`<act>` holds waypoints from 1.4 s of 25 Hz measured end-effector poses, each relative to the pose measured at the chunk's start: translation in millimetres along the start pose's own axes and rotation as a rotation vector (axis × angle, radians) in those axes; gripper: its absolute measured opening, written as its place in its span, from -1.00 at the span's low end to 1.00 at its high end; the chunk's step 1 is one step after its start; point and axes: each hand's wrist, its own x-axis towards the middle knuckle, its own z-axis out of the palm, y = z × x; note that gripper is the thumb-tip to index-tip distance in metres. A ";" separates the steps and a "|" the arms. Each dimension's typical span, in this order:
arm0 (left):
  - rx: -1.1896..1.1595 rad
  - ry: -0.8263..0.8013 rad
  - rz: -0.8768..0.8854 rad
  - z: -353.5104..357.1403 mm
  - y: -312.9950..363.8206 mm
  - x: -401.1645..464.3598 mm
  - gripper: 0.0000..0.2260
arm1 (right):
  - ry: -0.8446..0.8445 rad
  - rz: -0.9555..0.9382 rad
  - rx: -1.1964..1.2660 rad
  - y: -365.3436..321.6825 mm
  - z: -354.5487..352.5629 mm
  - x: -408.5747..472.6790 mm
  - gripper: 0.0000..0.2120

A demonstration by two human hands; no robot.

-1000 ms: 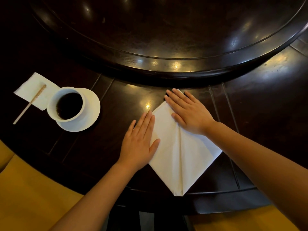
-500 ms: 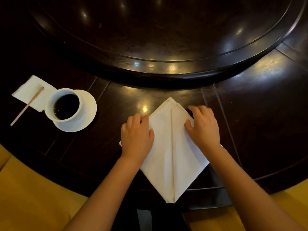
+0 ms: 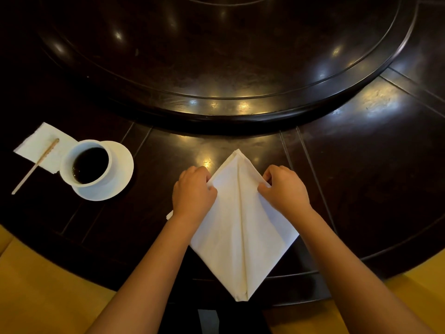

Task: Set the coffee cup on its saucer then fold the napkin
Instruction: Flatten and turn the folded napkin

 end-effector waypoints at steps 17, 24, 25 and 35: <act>-0.226 0.562 0.699 -101.2 31.6 -18.0 -0.94 | 0.390 -0.567 0.407 -28.6 -125.7 -52.7 -0.91; 0.119 -0.070 0.749 -13.4 -50.7 -86.2 -0.47 | -0.300 -0.311 0.059 42.5 -34.1 -104.6 -0.45; 0.104 -0.046 0.682 -3.4 -49.1 -85.0 -0.47 | -0.194 -0.271 0.075 41.1 -18.3 -102.3 -0.46; 0.486 0.064 0.280 61.3 -13.8 -14.6 -0.46 | 0.147 -0.138 -0.266 9.1 62.2 -43.4 -0.43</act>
